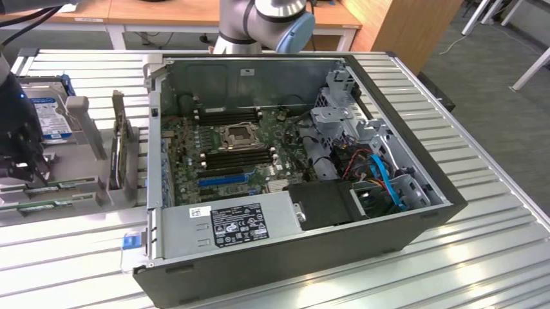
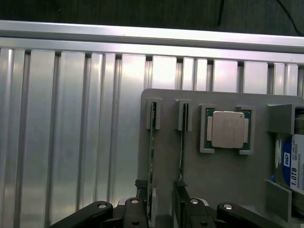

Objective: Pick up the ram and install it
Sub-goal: 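Pick up the ram and move it above insertion slot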

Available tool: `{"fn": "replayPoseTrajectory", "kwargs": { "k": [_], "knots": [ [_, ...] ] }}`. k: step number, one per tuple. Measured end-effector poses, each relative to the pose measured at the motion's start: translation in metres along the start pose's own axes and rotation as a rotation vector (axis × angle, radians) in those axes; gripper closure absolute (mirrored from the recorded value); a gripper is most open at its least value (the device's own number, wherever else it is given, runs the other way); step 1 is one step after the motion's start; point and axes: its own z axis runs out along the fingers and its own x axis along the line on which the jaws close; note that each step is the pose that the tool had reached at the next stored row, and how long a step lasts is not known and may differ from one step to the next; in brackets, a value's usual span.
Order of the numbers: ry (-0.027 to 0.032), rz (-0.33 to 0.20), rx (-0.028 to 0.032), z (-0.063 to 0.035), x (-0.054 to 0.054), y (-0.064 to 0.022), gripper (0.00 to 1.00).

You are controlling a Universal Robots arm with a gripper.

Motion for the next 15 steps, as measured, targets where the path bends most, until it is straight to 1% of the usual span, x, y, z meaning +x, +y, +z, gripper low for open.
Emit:
{"fn": "replayPoseTrajectory", "kwargs": {
  "k": [15],
  "knots": [
    [0.0000, 0.000, 0.0000, 0.0109, 0.000, -0.0003, 0.65]
  ]
}}
